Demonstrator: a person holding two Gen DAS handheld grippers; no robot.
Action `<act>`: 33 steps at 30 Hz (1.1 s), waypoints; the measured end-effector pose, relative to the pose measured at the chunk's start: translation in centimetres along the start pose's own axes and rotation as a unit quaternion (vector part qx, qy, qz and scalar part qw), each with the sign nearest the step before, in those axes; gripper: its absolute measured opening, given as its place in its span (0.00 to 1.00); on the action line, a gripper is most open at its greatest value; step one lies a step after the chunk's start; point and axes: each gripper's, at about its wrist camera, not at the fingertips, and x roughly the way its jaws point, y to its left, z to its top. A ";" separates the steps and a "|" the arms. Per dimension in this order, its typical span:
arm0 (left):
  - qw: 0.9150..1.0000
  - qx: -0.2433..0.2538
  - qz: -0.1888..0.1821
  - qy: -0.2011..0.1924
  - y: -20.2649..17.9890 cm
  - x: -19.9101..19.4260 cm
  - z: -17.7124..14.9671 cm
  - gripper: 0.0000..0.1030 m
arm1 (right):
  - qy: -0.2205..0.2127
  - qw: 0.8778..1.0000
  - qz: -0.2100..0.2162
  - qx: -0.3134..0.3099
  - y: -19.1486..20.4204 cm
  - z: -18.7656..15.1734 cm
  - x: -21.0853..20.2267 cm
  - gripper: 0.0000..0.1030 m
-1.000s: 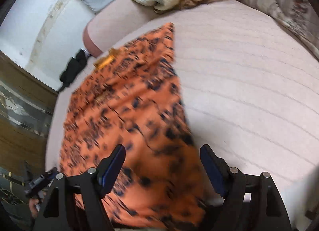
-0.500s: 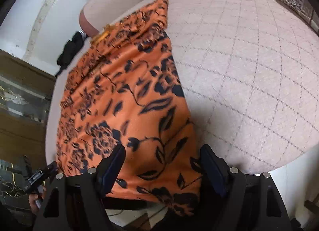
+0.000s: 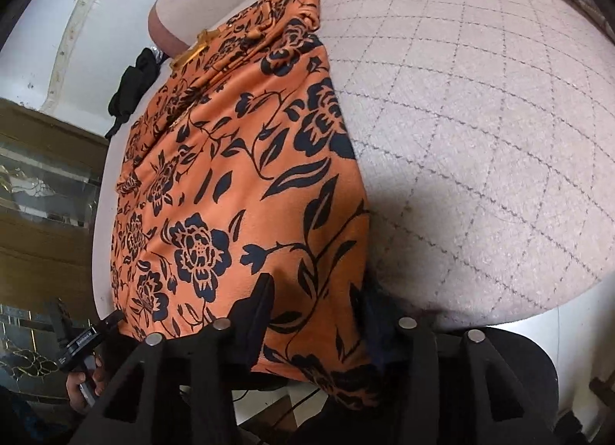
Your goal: Fold small clothes
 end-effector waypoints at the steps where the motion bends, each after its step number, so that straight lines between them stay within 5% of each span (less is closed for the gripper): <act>1: 1.000 0.006 0.004 0.001 -0.1 0.0 -0.1 0.50 | 0.001 1.000 -0.003 -0.004 0.1 0.0 0.0 0.47; 2: 1.000 0.016 0.018 0.002 -0.1 0.0 -0.2 0.18 | 0.001 1.000 -0.005 -0.008 0.3 0.0 0.0 0.44; 3: 1.000 0.023 0.018 0.004 0.0 -0.1 -0.3 0.10 | 0.001 1.000 -0.004 -0.009 0.4 0.0 0.0 0.28; 5: 1.000 0.015 0.001 0.002 0.3 -0.8 -0.3 0.08 | 0.004 1.000 0.005 -0.005 0.5 -0.2 -0.2 0.10; 9: 1.000 0.019 -0.005 -0.023 0.5 -2.4 -0.2 0.09 | -0.007 1.000 0.016 -0.005 0.7 -0.3 -1.4 0.13; 13: 1.000 -0.012 -0.002 0.001 1.7 -0.4 -0.2 0.19 | 0.014 1.000 0.008 0.019 -0.2 -0.1 -0.1 0.25; 15: 1.000 -0.003 -0.010 0.001 1.2 -0.7 -0.3 0.48 | 0.012 1.000 0.012 0.006 0.3 -0.2 -0.1 0.45; 16: 1.000 0.003 -0.006 -0.002 0.9 -0.6 -0.4 0.72 | 0.012 1.000 0.018 0.001 0.5 -0.1 0.0 0.53; 19: 0.999 0.022 0.036 0.000 -0.4 0.6 -0.4 0.77 | 0.010 1.000 0.008 -0.007 1.1 0.0 0.8 0.59; 20: 0.999 0.027 0.044 -0.004 -0.6 0.6 -0.3 0.65 | 0.007 1.000 0.003 -0.007 1.2 0.0 1.0 0.51; 21: 0.998 0.035 0.049 -0.008 -0.7 0.5 -0.3 0.53 | 0.002 1.000 -0.003 -0.008 1.3 0.0 0.8 0.19; 22: 0.998 0.041 0.041 -0.010 -1.0 0.3 -0.2 0.19 | 0.002 1.000 0.005 -0.005 1.2 0.0 0.6 0.05; 23: 0.999 0.037 0.013 -0.006 -1.1 -0.1 0.1 0.06 | 0.000 0.999 0.029 0.013 0.8 0.0 0.1 0.05; 28: 0.999 0.018 -0.009 -0.049 -1.4 -3.2 1.1 0.06 | -0.027 0.997 0.063 0.019 1.3 0.3 -2.5 0.05; 33: 1.000 -0.002 0.006 0.008 -0.4 0.4 0.9 0.08 | 0.002 0.995 0.066 0.071 -0.9 0.2 0.1 0.09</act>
